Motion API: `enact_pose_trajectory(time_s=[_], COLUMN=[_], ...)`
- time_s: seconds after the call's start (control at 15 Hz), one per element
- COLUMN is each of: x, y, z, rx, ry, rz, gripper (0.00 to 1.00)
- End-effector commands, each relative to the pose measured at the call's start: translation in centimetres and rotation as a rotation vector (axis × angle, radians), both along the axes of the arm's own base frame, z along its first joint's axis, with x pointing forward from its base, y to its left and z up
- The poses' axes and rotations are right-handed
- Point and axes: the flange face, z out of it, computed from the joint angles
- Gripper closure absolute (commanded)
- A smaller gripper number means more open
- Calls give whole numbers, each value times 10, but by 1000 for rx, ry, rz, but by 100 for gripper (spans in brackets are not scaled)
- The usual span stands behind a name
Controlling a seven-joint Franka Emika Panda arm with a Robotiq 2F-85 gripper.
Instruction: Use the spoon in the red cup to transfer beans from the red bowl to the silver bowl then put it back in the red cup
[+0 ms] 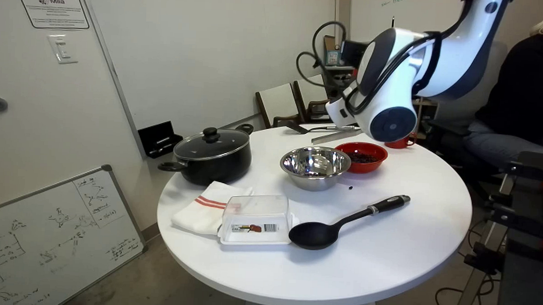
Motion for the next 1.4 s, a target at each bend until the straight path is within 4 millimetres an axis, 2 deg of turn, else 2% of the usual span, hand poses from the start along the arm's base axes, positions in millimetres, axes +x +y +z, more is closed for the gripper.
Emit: enact_pose_trajectory(time_s=[0.0, 0.2, 0.27, 0.4, 0.47, 0.53, 0.87, 1.33], x=[-60, -107, -126, -145, -124, -130, -117, -116], y=[-31, -64, -76, -94, -105, -110, -126, -114], z=[41, 56, 55, 52, 42, 42, 46, 30], rx=[115, 211, 254, 343, 387, 433, 551, 631], ry=[-161, -297, -335, -403, -432, -463, -548, -417], rz=[18, 7, 3, -7, -19, -8, 70, 139], gripper=[98, 98, 98, 98, 98, 98, 98, 98])
